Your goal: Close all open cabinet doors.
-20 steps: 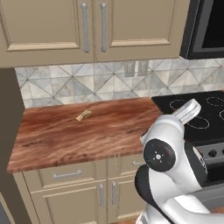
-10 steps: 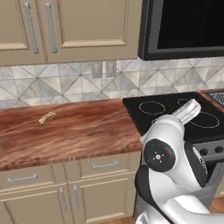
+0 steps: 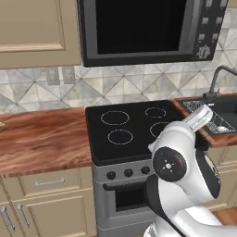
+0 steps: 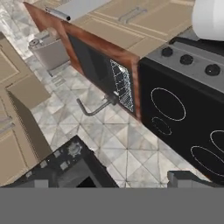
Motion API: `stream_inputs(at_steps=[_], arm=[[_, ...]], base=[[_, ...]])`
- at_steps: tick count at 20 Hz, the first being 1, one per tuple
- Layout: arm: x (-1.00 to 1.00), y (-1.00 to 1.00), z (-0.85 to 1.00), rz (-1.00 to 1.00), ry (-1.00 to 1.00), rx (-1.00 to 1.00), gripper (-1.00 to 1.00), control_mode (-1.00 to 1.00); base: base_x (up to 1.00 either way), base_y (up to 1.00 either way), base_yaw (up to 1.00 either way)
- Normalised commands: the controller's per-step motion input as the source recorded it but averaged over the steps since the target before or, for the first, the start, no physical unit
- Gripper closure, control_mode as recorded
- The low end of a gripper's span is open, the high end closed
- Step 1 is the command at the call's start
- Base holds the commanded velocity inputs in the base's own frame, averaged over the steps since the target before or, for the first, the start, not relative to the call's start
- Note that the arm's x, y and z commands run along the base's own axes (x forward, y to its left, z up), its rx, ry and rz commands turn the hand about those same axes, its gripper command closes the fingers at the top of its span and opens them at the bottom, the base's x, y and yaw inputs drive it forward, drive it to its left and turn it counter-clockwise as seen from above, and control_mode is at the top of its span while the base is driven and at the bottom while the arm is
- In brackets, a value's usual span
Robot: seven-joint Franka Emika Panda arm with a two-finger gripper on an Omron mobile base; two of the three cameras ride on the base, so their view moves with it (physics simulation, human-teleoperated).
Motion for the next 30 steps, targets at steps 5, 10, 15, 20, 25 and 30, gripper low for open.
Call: stream_inputs(at_steps=[5,10,15,20,25,30], arm=[[0.00,0.00,0.00,0.00,0.00,0.00,-1.00,1.00],[0.00,0.00,0.00,0.00,0.00,0.00,-1.00,1.00],[0.00,0.00,0.00,0.00,0.00,0.00,-1.00,1.00],[0.00,0.00,0.00,0.00,0.00,0.00,-1.00,1.00],[0.00,0.00,0.00,0.00,0.00,0.00,-1.00,1.00],[0.00,0.00,0.00,0.00,0.00,0.00,-1.00,1.00]], base=[[-0.38,-1.00,0.00],[-0.42,-1.00,0.00],[-0.46,-1.00,0.00],[-0.43,-1.00,0.00],[-0.37,-1.00,0.00],[-0.26,-0.98,0.00]])
